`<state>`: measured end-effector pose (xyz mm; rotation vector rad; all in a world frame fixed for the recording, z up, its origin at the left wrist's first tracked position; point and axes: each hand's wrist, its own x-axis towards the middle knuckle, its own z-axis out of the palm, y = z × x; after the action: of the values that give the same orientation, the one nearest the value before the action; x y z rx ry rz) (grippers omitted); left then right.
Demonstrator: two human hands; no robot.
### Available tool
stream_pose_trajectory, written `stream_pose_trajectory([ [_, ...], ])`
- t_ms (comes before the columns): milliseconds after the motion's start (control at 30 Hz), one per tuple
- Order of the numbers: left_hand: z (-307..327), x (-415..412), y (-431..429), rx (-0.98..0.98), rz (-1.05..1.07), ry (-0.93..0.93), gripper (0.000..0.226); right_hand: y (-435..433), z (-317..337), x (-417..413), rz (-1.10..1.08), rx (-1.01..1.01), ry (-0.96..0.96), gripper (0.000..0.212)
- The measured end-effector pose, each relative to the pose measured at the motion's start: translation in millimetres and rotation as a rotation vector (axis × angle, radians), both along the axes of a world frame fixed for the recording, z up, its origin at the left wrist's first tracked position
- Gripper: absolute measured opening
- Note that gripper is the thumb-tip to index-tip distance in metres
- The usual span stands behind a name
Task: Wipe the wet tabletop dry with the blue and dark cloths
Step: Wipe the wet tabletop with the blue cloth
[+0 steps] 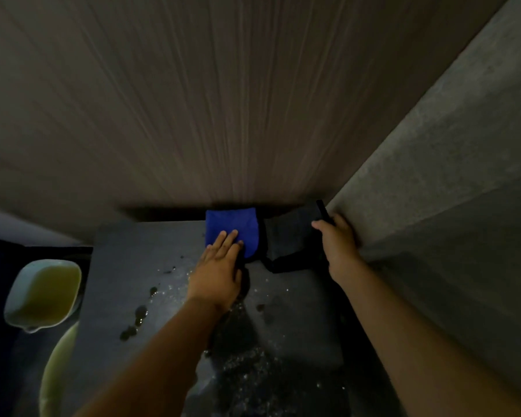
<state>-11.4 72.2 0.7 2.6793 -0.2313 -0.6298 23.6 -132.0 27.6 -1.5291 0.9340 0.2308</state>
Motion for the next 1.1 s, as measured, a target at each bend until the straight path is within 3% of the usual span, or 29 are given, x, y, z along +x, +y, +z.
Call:
stream_pose_trajectory([
  [100,-3.0,-2.3,-0.5,-0.021,0.008,-0.024,0.063,-1.4,-14.1,-3.2,0.153,-0.280,0.016,0.030],
  [267,-4.5,-2.5,1.3,-0.030,-0.001,-0.033,0.062,2.9,-20.1,-6.3,0.208,-0.532,0.040,0.033],
  [367,-3.8,-1.9,0.1,-0.016,-0.005,-0.036,0.061,19.2,-12.5,-13.1,0.443,-0.973,0.005,0.051],
  [433,-2.4,0.8,-4.0,0.008,0.005,-0.058,0.060,36.3,-12.0,-15.5,0.640,-1.174,-0.164,0.063],
  [533,-0.6,2.0,-10.2,0.028,-0.012,-0.144,0.058,68.4,-12.6,-14.8,0.961,-1.104,-0.402,0.070],
  [600,-3.5,-0.6,-10.5,0.011,-0.050,-0.130,0.069,88.0,-14.6,-19.7,1.302,-1.088,-0.298,0.074],
  [667,-7.6,-3.7,-7.5,0.002,-0.096,-0.062,0.078,95.4,-21.0,-23.1,1.446,-1.053,-0.107,0.077],
  [833,-10.9,-15.9,-6.2,-0.021,-0.137,-0.050,0.080,90.4,-21.7,-38.8,1.446,-1.036,0.017,0.078],
  [1100,-8.1,-9.1,-5.3,0.081,-0.200,0.009,0.075,74.3,-7.4,-34.7,1.486,-0.948,0.002,0.079],
])
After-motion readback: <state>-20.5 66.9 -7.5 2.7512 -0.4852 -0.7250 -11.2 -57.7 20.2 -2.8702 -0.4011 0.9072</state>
